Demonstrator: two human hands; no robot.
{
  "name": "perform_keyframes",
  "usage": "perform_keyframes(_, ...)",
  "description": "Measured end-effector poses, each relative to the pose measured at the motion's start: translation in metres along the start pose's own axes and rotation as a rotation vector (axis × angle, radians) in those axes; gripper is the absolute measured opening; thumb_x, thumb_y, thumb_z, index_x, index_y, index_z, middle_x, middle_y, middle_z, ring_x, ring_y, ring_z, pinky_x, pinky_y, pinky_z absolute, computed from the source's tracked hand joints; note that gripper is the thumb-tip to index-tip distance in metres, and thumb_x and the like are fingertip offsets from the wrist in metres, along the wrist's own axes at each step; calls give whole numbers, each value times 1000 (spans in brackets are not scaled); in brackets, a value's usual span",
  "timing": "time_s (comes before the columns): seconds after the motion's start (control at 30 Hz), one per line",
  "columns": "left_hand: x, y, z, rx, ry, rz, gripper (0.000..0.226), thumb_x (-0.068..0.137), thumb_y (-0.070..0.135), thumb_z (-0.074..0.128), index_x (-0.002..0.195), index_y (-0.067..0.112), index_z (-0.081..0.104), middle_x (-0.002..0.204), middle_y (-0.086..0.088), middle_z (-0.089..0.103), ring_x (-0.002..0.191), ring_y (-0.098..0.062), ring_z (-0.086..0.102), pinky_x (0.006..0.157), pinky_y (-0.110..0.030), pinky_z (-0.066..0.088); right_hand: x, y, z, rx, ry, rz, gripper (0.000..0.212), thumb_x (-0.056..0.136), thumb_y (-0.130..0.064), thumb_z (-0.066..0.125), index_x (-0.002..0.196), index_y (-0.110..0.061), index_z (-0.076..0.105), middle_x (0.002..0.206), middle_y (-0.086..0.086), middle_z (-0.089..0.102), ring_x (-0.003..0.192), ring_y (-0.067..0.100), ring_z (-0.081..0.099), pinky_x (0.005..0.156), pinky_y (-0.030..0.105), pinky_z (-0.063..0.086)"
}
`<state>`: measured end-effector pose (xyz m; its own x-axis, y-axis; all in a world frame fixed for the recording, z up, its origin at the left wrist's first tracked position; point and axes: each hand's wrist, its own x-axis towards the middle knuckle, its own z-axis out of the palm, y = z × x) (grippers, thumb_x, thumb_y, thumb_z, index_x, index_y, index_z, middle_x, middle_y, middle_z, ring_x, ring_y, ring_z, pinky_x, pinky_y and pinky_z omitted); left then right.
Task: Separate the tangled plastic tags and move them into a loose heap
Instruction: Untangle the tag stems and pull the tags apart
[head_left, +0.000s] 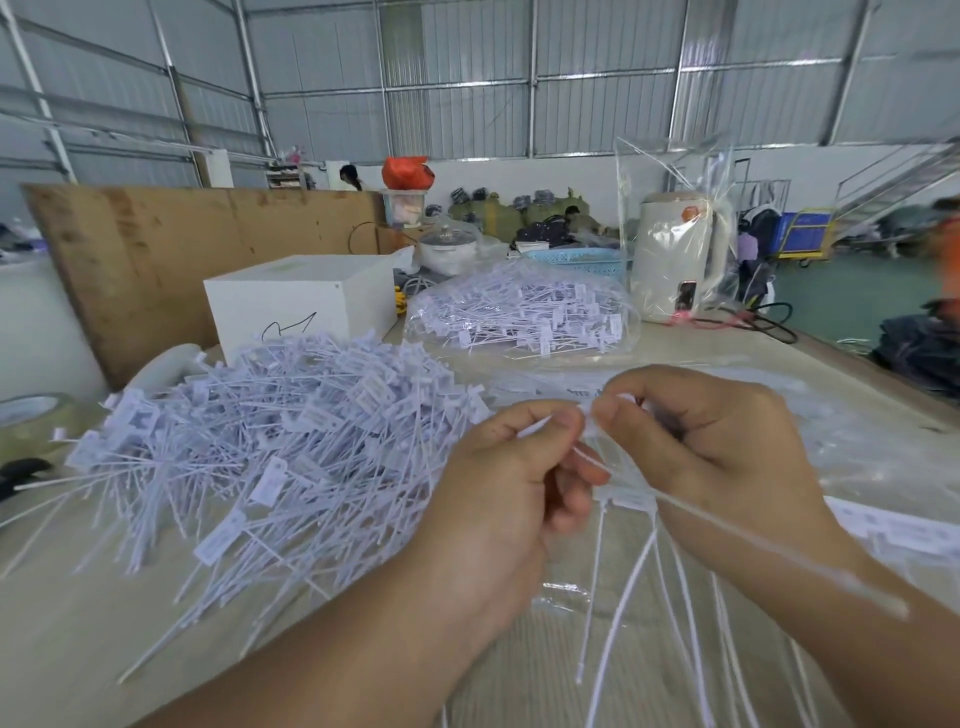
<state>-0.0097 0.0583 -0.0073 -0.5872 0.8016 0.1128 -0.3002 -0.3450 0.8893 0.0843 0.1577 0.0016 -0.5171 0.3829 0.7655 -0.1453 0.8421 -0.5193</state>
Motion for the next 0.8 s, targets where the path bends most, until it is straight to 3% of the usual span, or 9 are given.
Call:
perform_keyframes(0.17, 12, 13, -14, -219, 109, -72, 19, 98, 12, 51, 82, 12, 60, 49, 0, 53, 34, -4, 41, 31, -12, 30, -2, -2, 2, -35, 140, -55, 20, 91, -19, 59, 72, -21, 65, 60, -5, 52, 48, 6, 44, 47, 7, 29)
perform_keyframes(0.23, 18, 17, -31, -88, 140, -12, 20, 99, 10, 49, 83, 12, 61, 49, 0, 54, 34, -5, 39, 32, -13, 29, -2, -1, -4, -13, 191, -41, 17, 92, -23, 59, 78, -32, 64, 62, -1, 55, 48, 7, 45, 47, 10, 33)
perform_keyframes(0.33, 16, 7, -34, 345, -71, 45, 21, 95, 17, 58, 80, 21, 72, 52, -4, 61, 33, -9, 40, 36, -14, 29, -3, 3, -6, 67, -64, -10, 16, 90, -30, 58, 78, -28, 68, 57, 6, 53, 46, 8, 42, 48, 22, 38)
perform_keyframes(0.4, 12, 2, -30, 450, -266, 30, 12, 88, 34, 64, 85, 28, 73, 59, -7, 67, 35, -10, 43, 38, -15, 32, -2, 7, -5, 116, -238, 31, 20, 92, -39, 59, 81, -26, 71, 59, 12, 57, 53, 27, 50, 53, 36, 41)
perform_keyframes(0.47, 9, 5, -31, 497, -375, 20, 23, 83, 34, 57, 96, 21, 71, 63, -8, 69, 38, -12, 44, 42, -17, 33, -1, 9, -8, 154, -277, 80, 24, 91, -46, 61, 81, -26, 69, 60, 16, 54, 57, 35, 47, 56, 40, 38)
perform_keyframes(0.53, 9, 12, -36, 517, -401, 30, 33, 78, 26, 48, 101, 14, 67, 64, -8, 69, 41, -14, 45, 45, -19, 34, 0, 10, -11, 160, -291, 107, 20, 82, -47, 59, 84, -29, 67, 53, 10, 47, 49, 25, 40, 48, 32, 33)
perform_keyframes(0.6, 7, 14, -36, 552, -390, 56, 29, 79, 27, 48, 98, 18, 68, 64, -6, 69, 42, -13, 45, 46, -20, 34, -1, 12, -10, 163, -317, 130, 20, 78, -50, 57, 88, -34, 64, 50, 3, 42, 44, 12, 34, 44, 23, 28)
perform_keyframes(0.73, 7, 11, -35, 641, -374, 64, 18, 85, 42, 58, 92, 27, 67, 63, -2, 69, 43, -10, 47, 45, -18, 35, -3, 13, -7, 228, -428, 201, 24, 89, -61, 53, 93, -38, 61, 58, 13, 44, 54, 32, 37, 53, 39, 35)
perform_keyframes(0.8, 8, 11, -37, 643, -368, 81, 15, 89, 40, 62, 91, 26, 67, 62, -1, 68, 42, -9, 47, 45, -16, 36, -4, 15, -7, 252, -457, 213, 30, 84, -60, 51, 95, -34, 61, 59, 6, 41, 55, 32, 34, 54, 41, 33)
